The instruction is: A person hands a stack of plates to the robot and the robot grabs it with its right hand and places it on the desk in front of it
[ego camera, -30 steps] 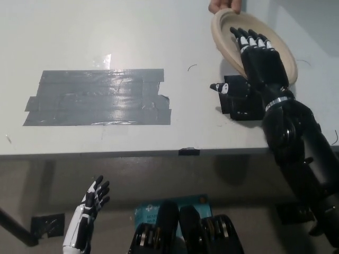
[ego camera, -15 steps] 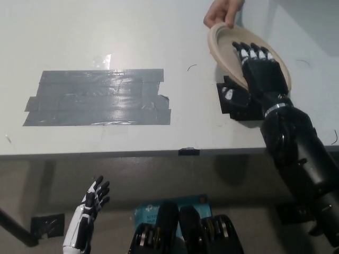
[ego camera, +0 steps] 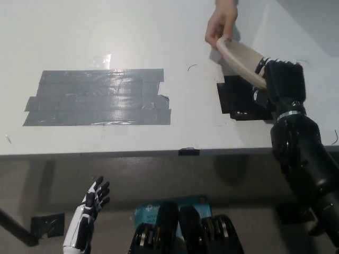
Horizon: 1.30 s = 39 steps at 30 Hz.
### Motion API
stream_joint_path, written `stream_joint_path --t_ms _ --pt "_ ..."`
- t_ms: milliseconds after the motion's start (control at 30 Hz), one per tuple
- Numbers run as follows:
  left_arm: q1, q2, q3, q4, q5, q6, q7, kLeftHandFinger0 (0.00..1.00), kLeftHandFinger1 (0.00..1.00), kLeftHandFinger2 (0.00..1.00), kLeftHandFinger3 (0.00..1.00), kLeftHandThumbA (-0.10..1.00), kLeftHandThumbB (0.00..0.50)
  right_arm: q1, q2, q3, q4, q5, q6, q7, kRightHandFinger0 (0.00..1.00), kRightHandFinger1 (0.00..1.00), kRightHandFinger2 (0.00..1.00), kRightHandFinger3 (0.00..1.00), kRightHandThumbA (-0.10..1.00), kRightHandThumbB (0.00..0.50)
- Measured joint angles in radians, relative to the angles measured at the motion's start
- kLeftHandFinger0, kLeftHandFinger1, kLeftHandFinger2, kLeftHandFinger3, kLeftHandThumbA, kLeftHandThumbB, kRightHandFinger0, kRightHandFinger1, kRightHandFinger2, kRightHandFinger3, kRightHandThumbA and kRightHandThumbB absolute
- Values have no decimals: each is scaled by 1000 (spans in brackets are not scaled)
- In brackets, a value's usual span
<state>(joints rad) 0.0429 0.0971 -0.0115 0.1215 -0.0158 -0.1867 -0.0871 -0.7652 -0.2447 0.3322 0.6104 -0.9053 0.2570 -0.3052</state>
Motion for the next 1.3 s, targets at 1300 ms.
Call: stream_joint_path --t_ms 1300 --pt "-4 1 0 -11 -14 12 -1 1000 1000 1000 1000 1000 292 -26 -108 187 -190 -171 -119 -75 0 0 102 11 432 94"
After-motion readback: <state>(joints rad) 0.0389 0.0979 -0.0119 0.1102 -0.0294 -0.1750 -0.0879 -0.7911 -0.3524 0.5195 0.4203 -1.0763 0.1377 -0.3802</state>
